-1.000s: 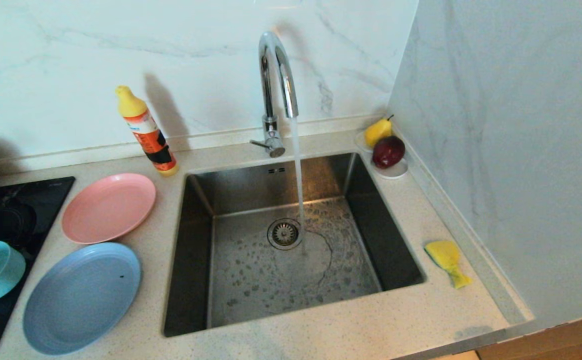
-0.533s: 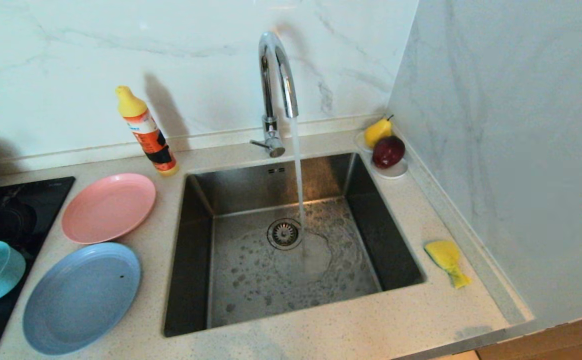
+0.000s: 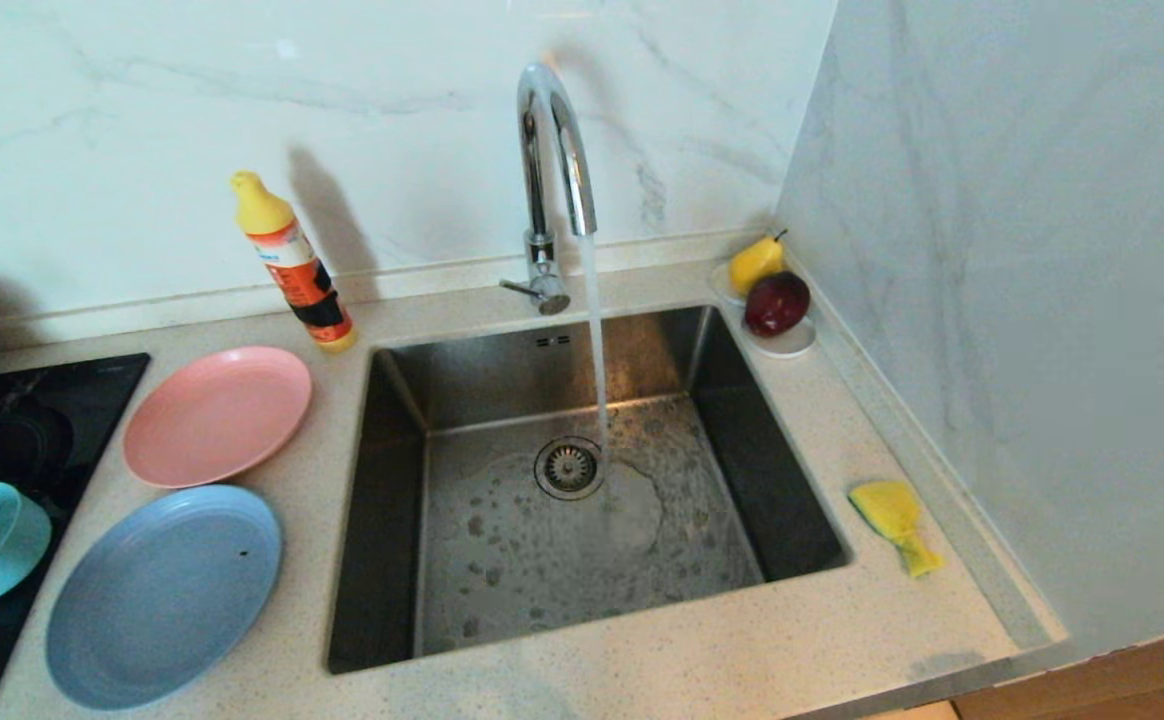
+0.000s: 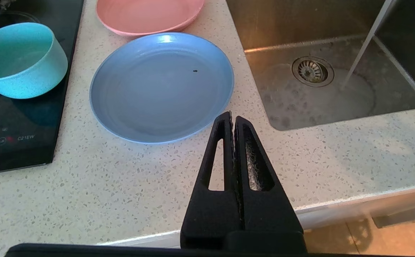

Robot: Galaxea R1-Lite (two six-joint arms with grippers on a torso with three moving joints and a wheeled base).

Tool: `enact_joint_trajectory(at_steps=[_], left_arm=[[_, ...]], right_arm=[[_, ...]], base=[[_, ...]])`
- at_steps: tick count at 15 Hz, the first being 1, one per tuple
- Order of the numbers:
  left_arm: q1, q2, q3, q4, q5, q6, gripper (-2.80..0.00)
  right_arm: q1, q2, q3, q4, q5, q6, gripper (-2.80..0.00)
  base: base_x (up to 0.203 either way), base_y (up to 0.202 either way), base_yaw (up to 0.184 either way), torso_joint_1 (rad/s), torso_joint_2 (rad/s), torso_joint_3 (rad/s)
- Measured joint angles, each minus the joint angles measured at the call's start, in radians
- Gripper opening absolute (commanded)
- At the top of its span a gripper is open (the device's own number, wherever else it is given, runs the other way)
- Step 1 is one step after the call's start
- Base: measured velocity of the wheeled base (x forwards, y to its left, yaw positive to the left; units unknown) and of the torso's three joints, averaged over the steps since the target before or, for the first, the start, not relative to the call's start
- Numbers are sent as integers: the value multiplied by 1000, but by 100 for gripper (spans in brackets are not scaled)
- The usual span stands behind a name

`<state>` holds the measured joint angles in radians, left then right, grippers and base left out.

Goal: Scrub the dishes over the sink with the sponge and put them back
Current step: Pick up a bowl and the sponge

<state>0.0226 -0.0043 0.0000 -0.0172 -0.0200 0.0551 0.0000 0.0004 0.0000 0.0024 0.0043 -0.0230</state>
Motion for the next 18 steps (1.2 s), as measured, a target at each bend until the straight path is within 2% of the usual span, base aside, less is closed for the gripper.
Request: enact_joint_trajectory(at_steps=[14, 18], left_arm=[[0, 1, 0, 0, 0, 0, -280], [-1, 1, 0, 0, 0, 0, -280]], right_arm=[[0, 0, -1, -1, -6, -27, -280], [0, 0, -2, 5, -1, -8, -280]], base=[[0, 0, 0, 0, 0, 0], [0, 0, 0, 0, 0, 0]])
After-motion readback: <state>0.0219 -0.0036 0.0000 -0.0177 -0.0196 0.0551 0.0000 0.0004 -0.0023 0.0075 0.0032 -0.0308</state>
